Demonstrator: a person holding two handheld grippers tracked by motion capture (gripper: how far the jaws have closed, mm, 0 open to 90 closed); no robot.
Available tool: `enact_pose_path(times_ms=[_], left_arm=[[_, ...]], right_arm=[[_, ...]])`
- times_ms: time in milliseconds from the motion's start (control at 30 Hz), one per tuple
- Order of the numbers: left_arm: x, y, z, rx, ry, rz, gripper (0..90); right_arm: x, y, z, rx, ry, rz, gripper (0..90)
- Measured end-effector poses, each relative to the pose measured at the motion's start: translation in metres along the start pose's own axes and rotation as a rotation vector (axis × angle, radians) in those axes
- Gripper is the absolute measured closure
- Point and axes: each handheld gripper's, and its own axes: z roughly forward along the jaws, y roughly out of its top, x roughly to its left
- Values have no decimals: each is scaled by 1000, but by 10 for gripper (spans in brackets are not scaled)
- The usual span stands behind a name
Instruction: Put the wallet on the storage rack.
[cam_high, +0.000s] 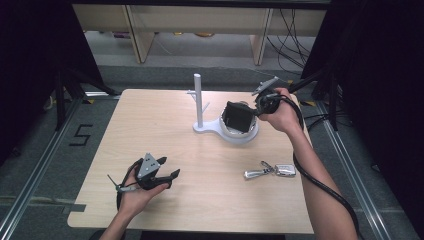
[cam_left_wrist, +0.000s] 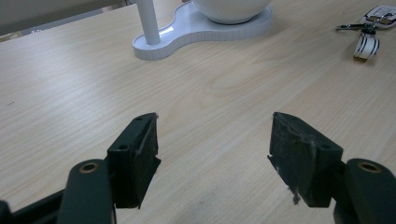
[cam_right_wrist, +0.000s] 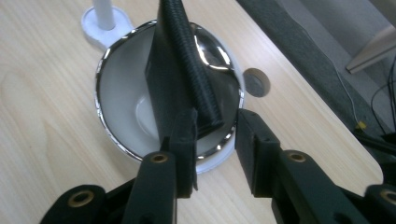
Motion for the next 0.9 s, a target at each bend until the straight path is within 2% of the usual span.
enact_pose_path(times_ms=[33,67,100,133,167,233,300,367,400,467,533,567,633,667,700,733,867,900], left_arm=[[0,0,0,1,0,1,321],[0,0,0,2,0,0,321],[0,-1,1,-7,-5,-5,321],[0,-1,1,-7,-5,-5,321],[0,-1,0,-4,-2,-6,321],[0,-1,1,-7,-2,-11,321],[0,-1,0,-7,-6,-13,321],[-1,-1,0,-4,-3,-16,321],[0,0,1,-3,-4,-19,321],[0,0,2,-9,-11,-20,321],[0,0,2,-5,-6,-23,321],[0,0,3,-6,-6,-23,321],[0,1,3,-6,-7,-22,320],[0,1,2,-7,-7,-21,321],[1,0,3,-11,-14,-21,321],[0,0,2,-7,-7,-21,321],[0,0,3,-13,-16,-23,321],[-1,0,3,-9,-13,-21,320]], right_arm=[[0,-2,-2,-18,-1,33,665],[-2,-3,-3,-22,19,45,658],[-1,-7,-7,-29,16,103,642],[-1,-7,-7,-29,16,103,642],[0,-9,-10,-28,26,143,637],[-2,-14,-14,-34,33,192,639],[0,-20,-20,-11,56,281,646],[1,-29,-25,23,80,324,642],[6,-40,-29,58,108,362,613],[5,-45,-30,68,108,345,608],[6,-60,-32,100,129,354,590],[6,-73,-35,126,135,361,581],[4,-79,-35,125,137,350,581],[6,-86,-37,142,136,390,581],[5,-92,-37,150,135,371,580],[6,-103,-36,167,145,371,580],[10,-115,-33,199,146,380,577],[14,-120,-31,214,160,381,582]])
